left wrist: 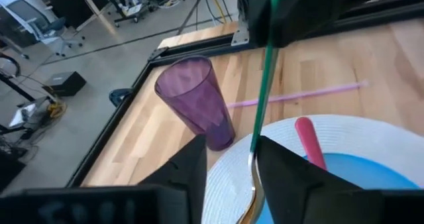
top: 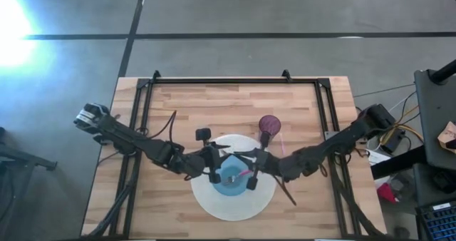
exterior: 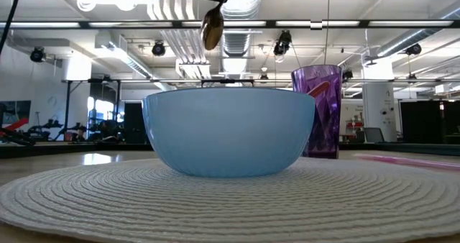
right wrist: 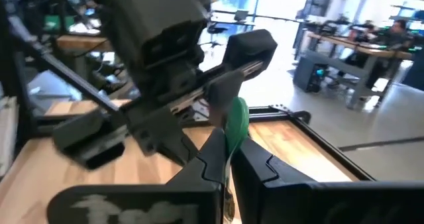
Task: Pick & Place Utensil
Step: Put the green spoon into the blue bowl
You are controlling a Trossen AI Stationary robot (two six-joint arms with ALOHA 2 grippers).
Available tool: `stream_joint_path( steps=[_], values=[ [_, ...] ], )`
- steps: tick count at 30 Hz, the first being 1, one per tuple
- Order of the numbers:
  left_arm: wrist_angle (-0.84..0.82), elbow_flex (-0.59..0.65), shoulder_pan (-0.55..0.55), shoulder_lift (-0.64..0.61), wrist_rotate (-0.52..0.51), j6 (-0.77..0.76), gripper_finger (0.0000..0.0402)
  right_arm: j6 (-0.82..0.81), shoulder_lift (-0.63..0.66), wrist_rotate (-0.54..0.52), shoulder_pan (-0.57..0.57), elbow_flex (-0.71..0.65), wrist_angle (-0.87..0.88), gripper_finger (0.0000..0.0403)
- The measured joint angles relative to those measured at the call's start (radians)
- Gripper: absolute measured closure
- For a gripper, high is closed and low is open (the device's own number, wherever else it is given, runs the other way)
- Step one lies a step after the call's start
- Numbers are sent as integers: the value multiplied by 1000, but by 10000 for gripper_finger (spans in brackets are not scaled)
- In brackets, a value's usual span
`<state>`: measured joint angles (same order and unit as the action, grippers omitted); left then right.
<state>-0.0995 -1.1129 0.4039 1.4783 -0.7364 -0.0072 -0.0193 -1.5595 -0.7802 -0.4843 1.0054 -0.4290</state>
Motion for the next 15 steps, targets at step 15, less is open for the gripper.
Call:
stream_joint_path(
  steps=[15],
  values=[
    [-58, -15, 14, -117, 39, -59, 250, 93, 224, 245, 0, -2, 321, 394]
  ],
)
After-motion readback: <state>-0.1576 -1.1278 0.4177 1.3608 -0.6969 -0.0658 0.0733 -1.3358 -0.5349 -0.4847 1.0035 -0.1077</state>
